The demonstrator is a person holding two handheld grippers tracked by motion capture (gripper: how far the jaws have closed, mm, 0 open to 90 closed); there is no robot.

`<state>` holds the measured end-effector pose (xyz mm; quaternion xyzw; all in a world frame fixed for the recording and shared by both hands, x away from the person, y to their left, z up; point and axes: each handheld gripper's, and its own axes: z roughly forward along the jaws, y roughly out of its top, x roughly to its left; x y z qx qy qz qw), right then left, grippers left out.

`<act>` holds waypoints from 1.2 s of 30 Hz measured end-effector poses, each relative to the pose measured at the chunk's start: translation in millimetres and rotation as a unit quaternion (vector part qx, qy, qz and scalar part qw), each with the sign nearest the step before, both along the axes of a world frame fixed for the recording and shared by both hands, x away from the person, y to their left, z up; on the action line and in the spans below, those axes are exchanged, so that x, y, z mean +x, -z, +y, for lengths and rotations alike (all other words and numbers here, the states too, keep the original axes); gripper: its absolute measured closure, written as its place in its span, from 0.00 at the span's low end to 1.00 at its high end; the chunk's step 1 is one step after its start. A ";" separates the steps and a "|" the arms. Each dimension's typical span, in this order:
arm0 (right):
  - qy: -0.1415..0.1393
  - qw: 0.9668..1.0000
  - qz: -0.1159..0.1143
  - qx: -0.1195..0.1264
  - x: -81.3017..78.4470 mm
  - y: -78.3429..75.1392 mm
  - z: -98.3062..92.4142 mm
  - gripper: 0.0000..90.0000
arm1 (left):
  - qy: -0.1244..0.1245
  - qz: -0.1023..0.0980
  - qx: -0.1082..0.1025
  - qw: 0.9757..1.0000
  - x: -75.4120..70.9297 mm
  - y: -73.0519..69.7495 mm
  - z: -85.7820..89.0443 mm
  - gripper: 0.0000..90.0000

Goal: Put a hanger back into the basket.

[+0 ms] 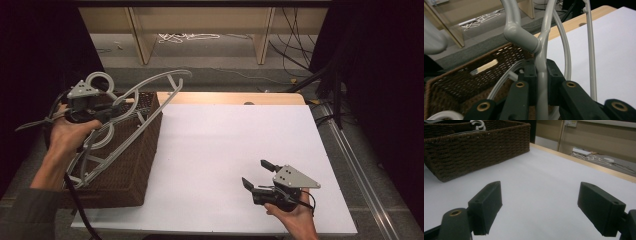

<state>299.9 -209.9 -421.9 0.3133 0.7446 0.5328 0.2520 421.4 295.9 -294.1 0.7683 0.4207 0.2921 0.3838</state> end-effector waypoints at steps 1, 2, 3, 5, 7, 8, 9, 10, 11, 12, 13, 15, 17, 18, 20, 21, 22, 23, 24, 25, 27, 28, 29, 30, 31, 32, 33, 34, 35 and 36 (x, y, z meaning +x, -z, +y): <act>0.001 1.000 -0.001 0.001 0.0 0.0 0.2 0.23 | -0.008 -0.002 -0.002 1.000 0.2 1.1 4.2 0.90; 0.000 1.000 0.000 0.000 0.0 -0.1 0.0 0.23 | -0.012 -0.003 -0.001 1.000 0.3 1.6 8.8 0.90; 0.000 1.000 0.000 0.000 -0.1 -0.1 0.1 0.23 | -0.016 -0.001 0.002 1.000 -0.1 1.8 13.7 0.90; -0.002 1.000 0.013 0.004 -0.9 0.0 0.9 0.23 | -0.027 -0.006 -0.008 1.000 0.5 3.5 21.0 0.90; 0.001 1.000 0.007 -0.007 -0.3 -0.3 -0.3 0.23 | -0.035 -0.009 -0.007 0.999 2.1 5.2 28.6 0.90; 0.002 1.000 0.006 -0.006 -0.4 0.1 0.1 0.23 | -0.041 -0.008 -0.005 0.999 3.1 6.4 32.3 0.90; 0.002 1.000 0.005 -0.006 -0.4 0.3 0.3 0.23 | -0.047 -0.009 -0.002 0.999 3.8 7.8 35.7 0.90; 0.000 1.000 0.006 -0.008 -0.4 -0.1 -0.1 0.23 | -0.051 -0.011 -0.003 0.999 4.7 9.6 38.4 0.90; -0.002 1.000 0.007 -0.008 -0.2 -0.3 -0.2 0.23 | -0.054 -0.012 0.000 0.998 5.5 11.2 41.5 0.90; 0.000 1.000 0.006 -0.007 -0.3 -0.2 -0.1 0.23 | -0.056 -0.014 0.002 0.998 6.2 12.8 44.8 0.90; 0.000 1.000 0.008 -0.008 -0.4 -0.2 -0.3 0.23 | -0.059 -0.013 0.002 0.998 6.8 14.2 48.1 0.90; 0.000 1.000 0.009 -0.008 0.0 0.2 -0.3 0.23 | -0.065 -0.011 0.001 0.998 7.4 17.6 53.4 0.90; -0.001 1.000 0.011 -0.009 -0.1 0.2 -0.3 0.23 | -0.069 -0.008 0.010 0.998 7.2 20.7 58.3 0.90; -0.001 1.000 0.011 -0.009 0.0 0.4 -0.1 0.23 | -0.070 -0.009 0.010 0.997 7.4 22.9 60.2 0.90; -0.002 1.000 0.011 -0.009 0.2 0.5 0.0 0.23 | -0.075 -0.009 0.005 0.997 7.1 27.6 63.4 0.90; -0.002 1.000 0.020 -0.007 -0.7 0.5 0.6 0.23 | -0.076 -0.007 0.006 0.997 6.9 29.8 65.2 0.90; -0.004 1.000 0.019 -0.005 -0.5 1.1 1.0 0.23 | -0.077 -0.006 0.009 0.997 6.6 31.9 67.5 0.90; -0.005 1.000 0.020 -0.003 -0.5 1.3 1.1 0.23 | -0.079 -0.006 0.012 0.997 6.3 34.0 69.3 0.90; -0.005 1.000 0.020 -0.005 -0.5 1.3 1.1 0.23 | -0.080 -0.006 0.013 0.997 6.2 36.3 71.0 0.90; -0.003 1.000 0.009 -0.008 0.7 1.2 0.4 0.23 | -0.079 -0.004 0.016 0.997 5.8 38.3 73.3 0.90; -0.003 1.000 0.012 -0.010 0.3 1.1 0.2 0.23 | -0.083 -0.002 0.015 0.996 4.7 43.2 76.4 0.90; -0.003 1.000 0.010 -0.009 0.5 1.3 0.3 0.23 | -0.084 -0.004 0.016 0.996 4.2 45.5 77.8 0.90; -0.003 1.000 0.010 -0.008 0.7 1.4 0.3 0.23 | -0.084 0.001 0.021 0.996 3.1 47.1 79.4 0.90; -0.002 1.000 0.010 -0.008 0.8 1.3 0.3 0.23 | -0.086 0.000 0.018 0.996 2.8 49.7 80.2 0.90; 0.000 1.000 0.010 -0.010 0.7 1.2 0.4 0.23 | -0.086 0.001 0.018 0.996 2.1 51.9 81.1 0.90; -0.002 1.000 0.011 -0.010 0.6 1.3 0.3 0.23 | -0.085 0.003 0.021 0.996 1.7 54.2 82.0 0.90; -0.001 1.000 0.011 -0.008 0.4 1.8 0.9 0.23 | -0.085 0.006 0.030 0.996 0.9 55.8 83.3 0.90; -0.001 1.000 0.011 -0.007 0.3 1.7 1.0 0.23 | -0.085 0.007 0.026 0.996 0.7 58.4 83.4 0.90; 0.000 1.000 0.007 -0.006 0.7 1.8 1.1 0.23 | -0.083 0.010 0.031 0.996 0.2 60.1 84.8 0.90; -0.003 1.000 0.010 -0.009 0.7 1.3 0.5 0.23 | -0.086 0.009 0.025 0.996 0.3 63.0 85.2 0.90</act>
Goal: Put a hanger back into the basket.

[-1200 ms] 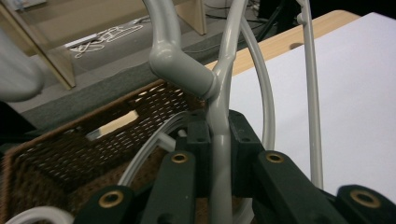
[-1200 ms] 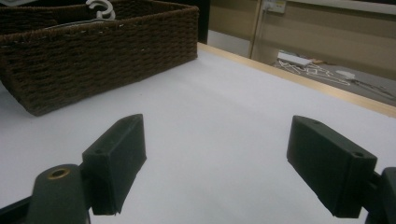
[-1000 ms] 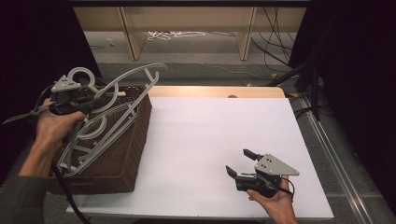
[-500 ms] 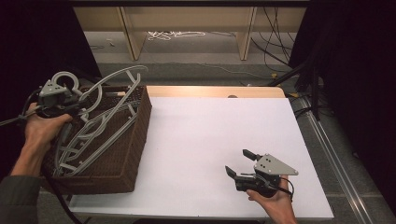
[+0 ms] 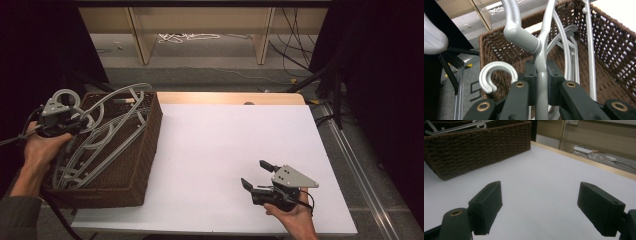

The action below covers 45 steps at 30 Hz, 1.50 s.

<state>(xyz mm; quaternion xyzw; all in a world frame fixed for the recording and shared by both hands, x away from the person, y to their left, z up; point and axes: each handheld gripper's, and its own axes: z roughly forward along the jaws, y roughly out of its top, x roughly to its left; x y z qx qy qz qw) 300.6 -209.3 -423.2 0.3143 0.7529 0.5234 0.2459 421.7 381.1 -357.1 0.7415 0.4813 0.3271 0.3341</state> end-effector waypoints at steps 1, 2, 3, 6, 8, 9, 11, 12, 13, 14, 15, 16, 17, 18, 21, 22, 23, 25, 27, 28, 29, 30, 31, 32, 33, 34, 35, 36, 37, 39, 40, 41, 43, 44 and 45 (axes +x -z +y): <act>0.005 1.000 -0.003 0.005 -0.3 0.7 1.0 0.23 | 0.000 0.005 0.004 1.000 -0.2 1.9 1.6 0.90; 0.002 1.000 0.000 0.003 -0.5 0.5 0.5 0.23 | -0.003 0.005 0.000 1.000 0.1 4.1 1.8 0.90; 0.003 1.000 0.000 0.004 -0.5 0.7 0.8 0.23 | -0.004 0.011 0.012 1.000 0.1 4.8 3.4 0.90; 0.003 1.000 0.000 0.004 -0.6 0.7 1.0 0.23 | -0.004 0.015 0.021 1.000 1.6 7.3 2.5 0.90; 0.002 1.000 -0.001 0.005 -0.5 0.7 0.9 0.23 | -0.004 0.017 0.023 1.000 3.0 10.2 0.9 0.90; -0.001 1.000 0.000 0.006 -0.1 0.6 0.7 0.23 | 0.001 0.030 0.045 0.999 3.1 10.1 2.5 0.90; 0.002 1.000 0.001 0.003 -0.5 0.6 0.6 0.23 | -0.002 0.034 0.050 0.998 4.2 14.3 2.4 0.90; 0.002 1.000 0.001 0.003 -0.6 0.7 0.5 0.23 | -0.001 0.037 0.052 0.998 4.5 16.2 3.0 0.90; 0.002 1.000 0.001 0.003 -0.4 0.7 0.4 0.23 | -0.002 0.038 0.052 0.998 4.5 18.0 3.5 0.90; 0.003 1.000 0.001 0.004 -0.2 0.8 0.4 0.23 | -0.001 0.040 0.051 0.998 4.4 19.3 3.5 0.90; 0.003 1.000 0.000 0.003 0.1 1.0 0.2 0.23 | 0.002 0.042 0.053 0.998 4.7 20.4 3.4 0.90; 0.001 1.000 0.002 0.000 0.1 1.0 -0.3 0.23 | 0.006 0.046 0.057 0.997 5.5 21.5 2.4 0.90; 0.002 1.000 0.003 0.001 0.0 1.0 -0.3 0.23 | 0.005 0.046 0.059 0.997 5.6 22.0 1.2 0.90; 0.002 1.000 0.002 0.001 0.1 0.9 -0.3 0.23 | 0.007 0.046 0.057 0.997 6.7 23.1 -0.8 0.90; 0.000 1.000 0.003 0.001 0.0 0.8 -0.1 0.23 | 0.015 0.056 0.066 0.996 9.4 26.1 -5.6 0.90; 0.001 1.000 0.003 0.001 0.0 0.9 -0.2 0.23 | 0.018 0.059 0.072 0.995 10.4 27.0 -6.5 0.90; 0.001 1.000 0.002 0.001 0.2 0.9 -0.3 0.23 | 0.019 0.062 0.070 0.995 11.4 28.5 -7.6 0.90; 0.000 1.000 0.005 0.000 0.2 0.8 -0.7 0.23 | 0.019 0.065 0.074 0.995 12.9 30.5 -8.1 0.90; 0.001 1.000 0.005 0.000 0.2 1.0 -0.9 0.23 | 0.017 0.065 0.067 0.995 13.5 31.4 -7.1 0.90; 0.001 1.000 0.005 0.001 0.3 0.8 -0.8 0.23 | 0.018 0.065 0.068 0.995 13.7 31.4 -6.7 0.90; 0.000 1.000 0.004 -0.001 0.5 0.8 -0.8 0.23 | 0.018 0.067 0.072 0.995 13.7 31.4 -6.4 0.90; 0.000 1.000 0.005 -0.001 0.4 0.9 -0.6 0.23 | 0.018 0.070 0.074 0.995 14.1 31.6 -6.2 0.90; 0.001 1.000 0.005 0.000 0.3 1.2 -0.2 0.23 | 0.017 0.071 0.074 0.995 15.2 32.4 -5.5 0.90; 0.001 1.000 0.005 -0.001 0.3 1.3 0.0 0.23 | 0.016 0.073 0.074 0.994 16.3 33.1 -4.8 0.90; -0.001 1.000 0.006 -0.002 0.4 1.1 -0.1 0.23 | 0.014 0.075 0.076 0.994 16.6 33.5 -4.5 0.90; 0.000 1.000 0.006 0.000 0.4 1.3 0.2 0.23 | 0.013 0.076 0.075 0.994 17.7 34.7 -3.7 0.90; 0.000 1.000 0.004 0.000 0.6 1.6 0.3 0.23 | 0.011 0.078 0.080 0.994 19.0 36.5 -2.7 0.90; 0.000 1.000 0.005 -0.001 0.5 1.5 -0.1 0.23 | 0.006 0.081 0.082 0.993 19.2 37.5 -2.7 0.90; -0.001 1.000 0.006 0.000 0.7 1.5 -0.2 0.23 | 0.003 0.081 0.084 0.993 20.3 39.2 -2.2 0.90; 0.000 1.000 0.007 0.000 1.1 1.4 -0.3 0.23 | -0.003 0.085 0.085 0.993 22.0 42.8 -1.1 0.90; 0.000 1.000 0.007 -0.001 1.0 1.6 -0.4 0.23 | -0.006 0.085 0.085 0.993 22.1 43.8 -1.0 0.89; 0.000 1.000 0.007 -0.001 0.9 1.6 -0.4 0.23 | -0.008 0.087 0.085 0.993 22.7 44.8 -0.3 0.89; 0.000 1.000 0.006 -0.001 1.1 1.6 -0.2 0.23 | -0.016 0.086 0.080 0.993 23.0 46.6 -0.1 0.89; -0.003 1.000 0.017 0.006 0.4 1.9 0.8 0.23 | -0.017 0.087 0.078 0.993 23.3 47.4 0.2 0.88; -0.003 1.000 0.017 0.006 0.4 2.1 0.9 0.23 | -0.020 0.085 0.073 0.993 23.9 48.7 0.3 0.88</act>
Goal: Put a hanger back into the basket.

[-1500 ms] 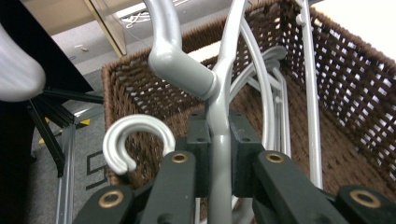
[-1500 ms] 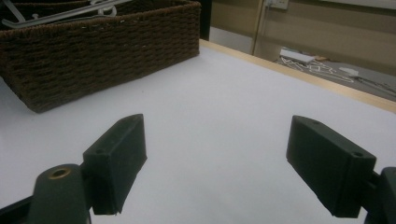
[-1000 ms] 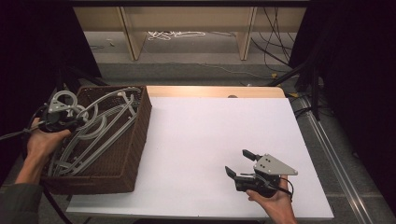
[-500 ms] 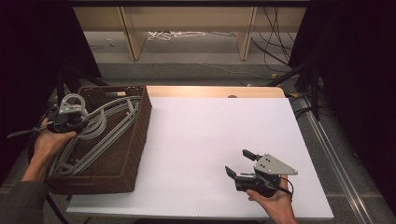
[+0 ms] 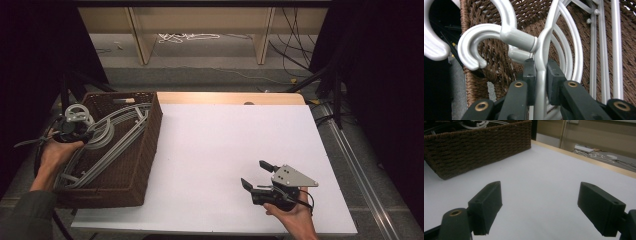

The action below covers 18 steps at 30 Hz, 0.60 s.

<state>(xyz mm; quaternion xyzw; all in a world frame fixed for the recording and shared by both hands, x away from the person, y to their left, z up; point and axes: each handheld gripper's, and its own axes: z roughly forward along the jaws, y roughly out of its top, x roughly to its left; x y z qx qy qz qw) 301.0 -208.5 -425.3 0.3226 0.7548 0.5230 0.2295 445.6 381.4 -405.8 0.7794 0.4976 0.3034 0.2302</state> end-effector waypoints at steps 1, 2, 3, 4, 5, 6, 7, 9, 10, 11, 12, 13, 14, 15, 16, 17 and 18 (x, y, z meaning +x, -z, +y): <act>0.000 1.000 0.000 0.000 -0.1 0.1 0.0 0.23 | -0.003 0.001 0.000 1.000 0.2 0.8 0.2 0.88; 0.000 1.000 0.000 0.000 -0.1 0.1 0.0 0.23 | -0.006 0.003 0.003 1.000 0.5 1.3 0.7 0.88; 0.000 1.000 0.000 0.001 0.1 0.1 0.1 0.23 | -0.006 0.004 0.006 1.000 1.1 2.3 1.6 0.87; 0.000 1.000 0.000 0.001 0.0 0.0 0.1 0.23 | -0.013 0.003 0.000 1.000 1.0 4.1 1.0 0.87; -0.001 1.000 -0.001 0.000 -0.3 -0.1 -0.1 0.23 | -0.014 0.004 0.001 1.000 1.1 4.5 1.6 0.87; 0.002 1.000 -0.012 -0.006 0.5 -0.4 -1.0 0.23 | -0.018 0.001 -0.003 1.000 1.4 5.5 1.4 0.87; 0.002 1.000 -0.010 -0.006 0.4 -0.6 -1.1 0.23 | -0.017 0.004 0.000 1.000 1.5 5.3 2.3 0.87; 0.001 1.000 -0.010 -0.005 0.9 -0.5 -1.5 0.23 | -0.021 0.006 -0.008 1.000 1.3 5.6 2.6 0.86; 0.002 1.000 -0.001 -0.003 0.1 -0.2 -1.1 0.23 | -0.021 0.006 -0.013 1.000 1.8 5.8 3.3 0.85; 0.003 1.000 -0.002 -0.004 0.1 -0.3 -1.5 0.23 | -0.019 0.009 -0.009 1.000 1.9 5.9 3.8 0.82; 0.002 1.000 -0.006 -0.006 0.6 -0.2 -1.6 0.23 | -0.024 0.011 -0.008 1.000 0.4 5.6 3.4 0.80; 0.001 1.000 -0.001 -0.001 0.2 0.1 -0.8 0.23 | -0.027 0.008 -0.013 1.000 -0.4 5.0 3.3 0.78; 0.000 1.000 -0.004 -0.001 0.4 0.2 -0.5 0.23 | -0.027 0.001 -0.014 1.000 -1.0 3.4 4.3 0.74; 0.000 1.000 -0.002 0.002 0.0 0.5 0.3 0.23 | -0.034 -0.004 -0.022 0.999 -2.4 1.4 4.5 0.68; 0.000 1.000 -0.001 0.002 -0.2 0.4 0.3 0.23 | -0.041 -0.010 -0.032 0.999 -4.5 -0.6 4.0 0.63; -0.001 1.000 0.000 0.000 -0.2 0.0 0.1 0.23 | -0.041 -0.014 -0.034 0.998 -6.7 -2.9 3.4 0.61; 0.000 1.000 -0.001 0.000 -0.1 -0.2 0.0 0.23 | -0.042 -0.021 -0.040 0.998 -8.9 -5.2 2.4 0.59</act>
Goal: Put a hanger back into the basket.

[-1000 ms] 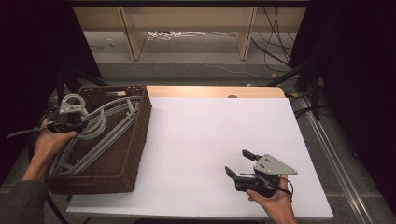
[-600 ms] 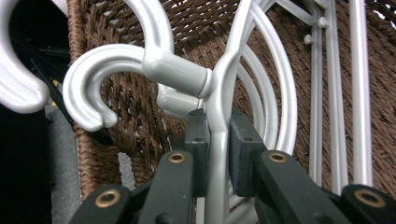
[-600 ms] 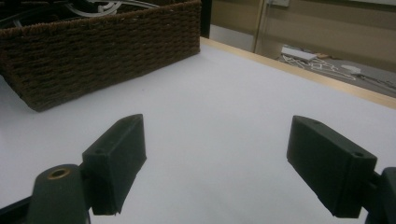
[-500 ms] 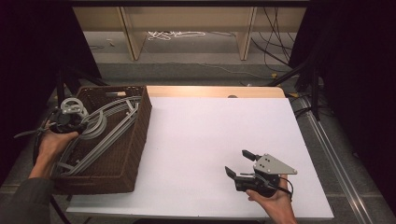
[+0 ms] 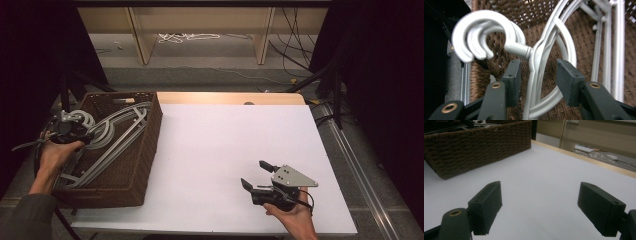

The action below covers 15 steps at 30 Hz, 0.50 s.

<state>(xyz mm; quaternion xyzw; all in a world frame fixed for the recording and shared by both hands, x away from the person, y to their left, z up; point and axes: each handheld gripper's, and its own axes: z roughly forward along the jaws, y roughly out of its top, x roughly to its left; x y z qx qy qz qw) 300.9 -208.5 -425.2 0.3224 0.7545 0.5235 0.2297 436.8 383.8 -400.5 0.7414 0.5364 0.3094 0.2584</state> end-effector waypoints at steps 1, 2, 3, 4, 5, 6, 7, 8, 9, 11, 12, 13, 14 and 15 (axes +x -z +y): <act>0.003 1.000 -0.008 -0.007 0.6 -0.4 -1.1 0.23 | -0.002 -0.010 -0.004 1.000 -2.6 -3.5 -0.3 0.56; 0.002 1.000 -0.010 -0.006 0.9 -0.4 -1.6 0.23 | -0.005 -0.018 -0.014 1.000 -5.4 -7.0 -1.1 0.53; 0.004 1.000 -0.010 -0.004 0.8 -0.4 -1.7 0.23 | -0.007 -0.028 -0.027 0.999 -8.1 -10.4 -1.8 0.50; 0.004 1.000 -0.012 -0.004 1.3 -0.4 -1.8 0.23 | -0.016 -0.040 -0.044 0.998 -11.7 -14.0 -3.6 0.48; 0.005 1.000 0.000 -0.002 0.1 -0.5 -1.0 0.23 | -0.017 -0.043 -0.050 0.998 -13.8 -16.0 -4.8 0.46; 0.003 1.000 0.000 -0.001 0.1 -0.3 -0.9 0.23 | -0.015 -0.051 -0.056 0.997 -17.2 -18.9 -7.3 0.44; 0.002 1.000 -0.009 -0.002 1.0 0.4 -0.5 0.23 | -0.016 -0.059 -0.058 0.996 -19.5 -20.7 -9.0 0.44; 0.001 1.000 -0.001 0.003 0.2 0.7 0.7 0.23 | -0.016 -0.068 -0.066 0.995 -22.3 -23.0 -11.6 0.43; 0.003 1.000 -0.013 -0.001 1.4 0.7 0.2 0.23 | -0.014 -0.075 -0.074 0.994 -25.1 -25.5 -13.8 0.42; 0.003 1.000 -0.017 0.001 1.9 1.2 0.3 0.23 | -0.011 -0.087 -0.090 0.992 -30.0 -29.0 -19.3 0.40; 0.003 1.000 -0.002 0.002 0.2 0.7 0.6 0.23 | -0.007 -0.092 -0.094 0.991 -32.3 -30.8 -22.1 0.39; 0.002 1.000 -0.002 0.002 0.3 0.2 -0.1 0.23 | -0.003 -0.098 -0.102 0.990 -34.7 -32.5 -25.5 0.38; 0.005 1.000 -0.009 -0.003 0.7 -0.5 -1.2 0.23 | 0.002 -0.102 -0.108 0.989 -37.1 -34.2 -29.0 0.37; 0.007 1.000 -0.009 -0.001 0.7 -0.5 -1.1 0.22 | 0.008 -0.106 -0.111 0.988 -39.3 -35.8 -32.5 0.37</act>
